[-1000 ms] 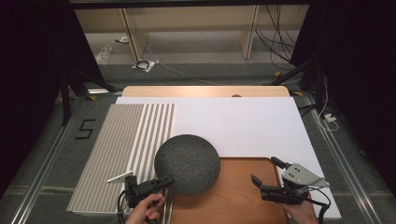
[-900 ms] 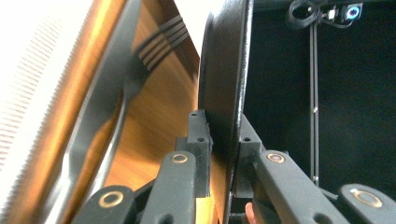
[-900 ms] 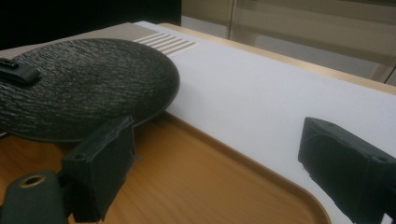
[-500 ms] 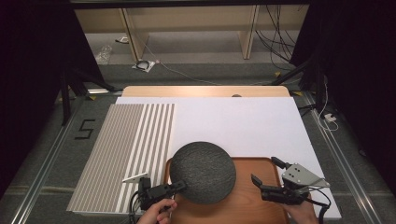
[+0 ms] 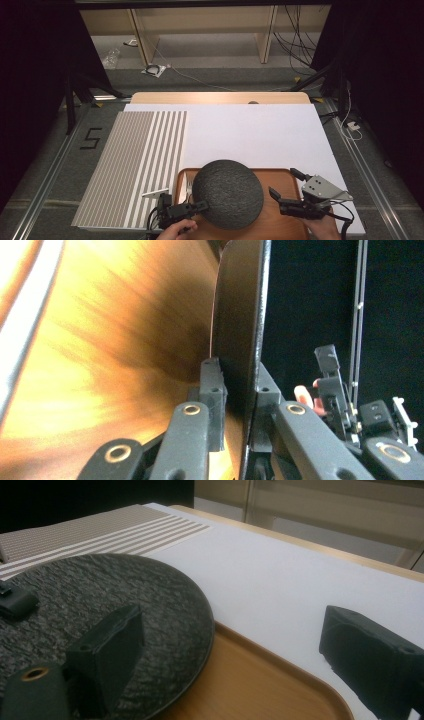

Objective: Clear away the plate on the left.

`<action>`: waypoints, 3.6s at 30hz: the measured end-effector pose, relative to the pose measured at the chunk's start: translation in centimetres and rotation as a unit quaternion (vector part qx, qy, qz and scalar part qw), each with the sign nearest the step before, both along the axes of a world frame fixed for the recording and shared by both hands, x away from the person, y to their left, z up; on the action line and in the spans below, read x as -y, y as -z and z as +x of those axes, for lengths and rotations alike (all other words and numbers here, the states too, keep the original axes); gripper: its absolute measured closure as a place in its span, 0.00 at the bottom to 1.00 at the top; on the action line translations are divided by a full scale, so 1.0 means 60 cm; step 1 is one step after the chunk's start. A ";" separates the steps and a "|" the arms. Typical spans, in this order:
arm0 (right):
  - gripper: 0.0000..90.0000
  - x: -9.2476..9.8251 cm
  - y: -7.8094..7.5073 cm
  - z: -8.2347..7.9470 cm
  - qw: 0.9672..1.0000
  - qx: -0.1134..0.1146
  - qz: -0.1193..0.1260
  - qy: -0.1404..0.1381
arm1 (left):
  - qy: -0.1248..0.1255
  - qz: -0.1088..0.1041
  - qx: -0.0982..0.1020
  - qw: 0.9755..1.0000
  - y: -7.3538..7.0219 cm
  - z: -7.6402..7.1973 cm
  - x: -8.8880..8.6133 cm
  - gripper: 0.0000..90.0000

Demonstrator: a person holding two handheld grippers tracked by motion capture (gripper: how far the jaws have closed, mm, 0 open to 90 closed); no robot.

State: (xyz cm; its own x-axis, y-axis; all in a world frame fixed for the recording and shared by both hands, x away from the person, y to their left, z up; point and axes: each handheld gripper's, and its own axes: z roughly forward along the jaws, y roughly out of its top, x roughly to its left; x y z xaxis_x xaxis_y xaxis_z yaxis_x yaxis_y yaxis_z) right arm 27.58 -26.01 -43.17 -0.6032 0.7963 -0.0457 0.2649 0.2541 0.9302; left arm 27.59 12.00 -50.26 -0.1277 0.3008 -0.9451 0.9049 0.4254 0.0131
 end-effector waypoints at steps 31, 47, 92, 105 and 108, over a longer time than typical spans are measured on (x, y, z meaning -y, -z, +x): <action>0.13 0.000 0.000 0.000 1.000 0.001 0.003 0.001 | 0.059 -0.005 -0.025 0.998 0.013 -0.012 0.037 0.89; 0.13 0.000 0.000 0.000 1.000 0.000 0.000 -0.003 | 0.090 0.028 -0.025 0.995 0.017 -0.013 0.041 0.71; 0.13 -0.001 0.000 -0.001 1.000 -0.005 -0.002 -0.005 | 0.122 0.192 0.148 0.962 -0.058 0.020 0.002 0.35; 0.13 -0.001 0.000 -0.001 1.000 -0.005 0.000 -0.005 | 0.136 0.245 0.254 0.926 -0.089 0.024 -0.002 0.34; 0.13 0.000 0.000 -0.001 1.000 -0.006 -0.001 -0.007 | 0.138 0.252 0.279 0.916 -0.095 0.024 -0.003 0.34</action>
State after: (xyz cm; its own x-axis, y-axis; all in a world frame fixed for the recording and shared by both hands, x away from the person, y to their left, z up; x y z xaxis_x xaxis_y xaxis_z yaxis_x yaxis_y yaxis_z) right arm 27.52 -26.00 -43.15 -0.6143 0.7881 -0.0393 0.2725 0.2586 0.9268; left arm 29.05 12.18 -44.53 0.4792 0.6656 -0.5721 0.7699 -0.0057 0.6382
